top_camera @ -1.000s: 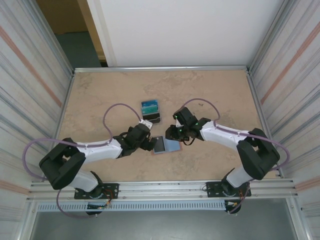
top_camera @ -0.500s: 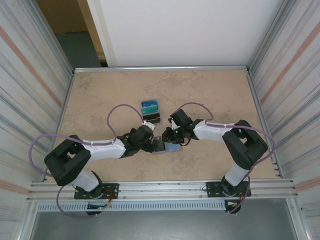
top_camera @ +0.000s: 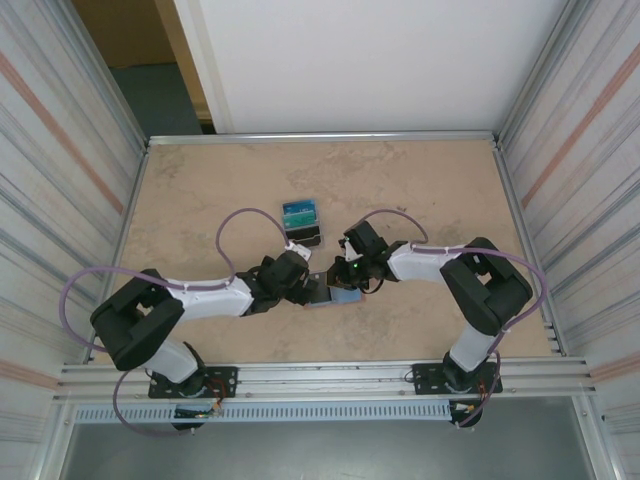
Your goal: Take the credit cards out of the card holder
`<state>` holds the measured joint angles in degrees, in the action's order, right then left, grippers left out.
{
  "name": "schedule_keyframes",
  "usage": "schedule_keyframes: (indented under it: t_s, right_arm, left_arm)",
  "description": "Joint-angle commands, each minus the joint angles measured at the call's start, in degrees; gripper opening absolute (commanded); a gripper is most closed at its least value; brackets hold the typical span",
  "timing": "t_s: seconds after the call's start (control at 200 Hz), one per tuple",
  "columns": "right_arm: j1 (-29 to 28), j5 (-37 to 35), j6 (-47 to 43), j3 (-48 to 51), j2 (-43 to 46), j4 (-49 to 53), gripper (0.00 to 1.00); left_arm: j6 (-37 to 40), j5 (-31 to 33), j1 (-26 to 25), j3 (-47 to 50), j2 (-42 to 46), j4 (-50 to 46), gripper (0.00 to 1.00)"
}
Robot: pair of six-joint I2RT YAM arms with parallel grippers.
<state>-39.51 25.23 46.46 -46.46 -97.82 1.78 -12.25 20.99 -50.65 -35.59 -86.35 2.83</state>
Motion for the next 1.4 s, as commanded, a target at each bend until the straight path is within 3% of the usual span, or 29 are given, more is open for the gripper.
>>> schedule_keyframes:
  t_s: [0.0,0.536,0.787,1.393]
  right_arm:
    - [0.59,3.56,2.01,1.34,-1.04,-3.74,0.11]
    - [1.42,9.99,4.95,3.90,-1.46,-12.68,0.11]
    - [1.40,8.67,4.96,4.16,-1.21,-12.31,0.00]
    - [2.44,1.66,0.43,3.74,3.34,-2.02,0.00]
  left_arm:
    - [-0.58,1.26,-0.70,-0.96,-1.09,-2.83,0.99]
    - [-0.58,1.29,-1.35,-1.40,-1.07,-3.15,0.98]
    - [-0.81,1.63,-1.69,-1.41,0.12,-4.12,0.99]
    - [-1.15,4.23,-1.70,-0.70,3.03,-5.81,0.99]
